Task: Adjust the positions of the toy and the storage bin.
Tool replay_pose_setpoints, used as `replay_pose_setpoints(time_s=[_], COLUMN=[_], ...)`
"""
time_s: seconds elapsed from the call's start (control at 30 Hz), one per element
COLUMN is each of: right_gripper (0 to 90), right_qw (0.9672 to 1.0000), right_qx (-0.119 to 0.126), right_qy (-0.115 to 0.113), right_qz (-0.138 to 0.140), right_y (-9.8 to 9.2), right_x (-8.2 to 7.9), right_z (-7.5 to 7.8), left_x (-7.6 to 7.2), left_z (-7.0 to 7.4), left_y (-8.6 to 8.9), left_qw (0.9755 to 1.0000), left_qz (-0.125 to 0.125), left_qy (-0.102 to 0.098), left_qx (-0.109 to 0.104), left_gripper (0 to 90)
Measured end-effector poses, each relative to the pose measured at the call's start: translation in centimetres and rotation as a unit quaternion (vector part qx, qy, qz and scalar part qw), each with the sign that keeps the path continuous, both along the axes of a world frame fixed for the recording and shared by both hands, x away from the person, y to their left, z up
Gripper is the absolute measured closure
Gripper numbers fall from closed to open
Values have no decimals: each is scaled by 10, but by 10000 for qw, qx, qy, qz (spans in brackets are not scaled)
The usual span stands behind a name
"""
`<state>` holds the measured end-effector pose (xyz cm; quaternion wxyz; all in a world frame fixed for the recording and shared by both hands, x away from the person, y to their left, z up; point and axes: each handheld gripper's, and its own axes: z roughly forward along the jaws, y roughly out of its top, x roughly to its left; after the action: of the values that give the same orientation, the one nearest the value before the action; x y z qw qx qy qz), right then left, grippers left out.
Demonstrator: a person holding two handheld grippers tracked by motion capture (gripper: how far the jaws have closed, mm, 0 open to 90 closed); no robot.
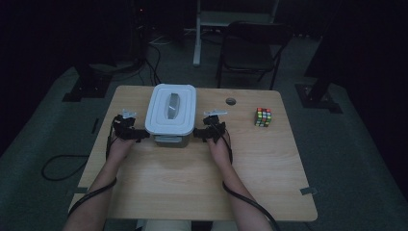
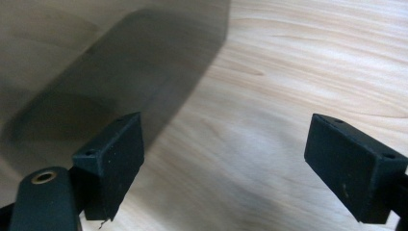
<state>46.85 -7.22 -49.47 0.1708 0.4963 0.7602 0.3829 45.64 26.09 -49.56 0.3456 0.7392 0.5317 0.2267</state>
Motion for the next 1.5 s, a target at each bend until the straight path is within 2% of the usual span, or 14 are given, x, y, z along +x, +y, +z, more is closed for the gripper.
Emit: replay_pose_setpoints(time_s=[0.1, 0.27, 0.37, 0.47, 0.53, 0.63, 0.67, 0.73, 0.83, 1.03, 1.13, 1.33, 1.43, 1.5], right_gripper=[138, 137, 138, 139, 139, 150, 151, 152, 164, 181, 180, 192, 192, 192], right_qw=[10000, 9999, 9997, 9994, 9996, 9995, 9996, 9998, 9997, 9998, 9997, 9997, 9996, 9996], right_qx=[52, 96, 203, 320, 265, 268, 247, 162, 242, 208, 177, 167, 63, 105], right_qy=[31, -16, 94, 100, 31, 66, 42, -13, 12, 72, 60, 53, -4, 36], right_qz=[-59, -117, -132, -81, -130, -123, -91, -91, -87, 32, 125, 191, 257, 273], right_y=[-3, -3, -1, 1, 1, 0, -1, -3, -7, -15, -21, -31, -36, -41], right_x=[5, 14, 19, 21, 21, 21, 20, 19, 17, 11, 6, -1, -6, -9], right_z=[-2, -3, -2, 0, 1, 3, 3, 3, 4, 6, 5, 4, 4, 4], left_x=[8, 20, 24, 25, 25, 23, 23, 22, 20, 17, 14, 11, 10, 10], left_z=[-3, -4, -3, -2, -2, -2, -2, -1, 1, 3, 5, 5, 5, 5], left_y=[2, 0, -1, -3, -5, -8, -10, -15, -21, -29, -36, -46, -51, -56], left_qw=[9998, 9998, 9998, 9999, 10000, 10000, 10000, 9999, 9997, 9994, 9988, 9985, 9983, 9981], left_qz=[120, 160, 142, 63, 66, 6, -47, -70, -92, -184, -263, -325, -379, -425], left_qy=[10, 41, -101, -95, -25, 52, 57, 63, 47, 158, 116, 157, 191, 205], left_qx=[146, 146, 46, 26, -8, -24, -45, 77, 203, 243, 393, 402, 406, 406], left_gripper=[7, 6, 7, 7, 7, 7, 7, 7, 7, 17, 17, 17, 17, 17])
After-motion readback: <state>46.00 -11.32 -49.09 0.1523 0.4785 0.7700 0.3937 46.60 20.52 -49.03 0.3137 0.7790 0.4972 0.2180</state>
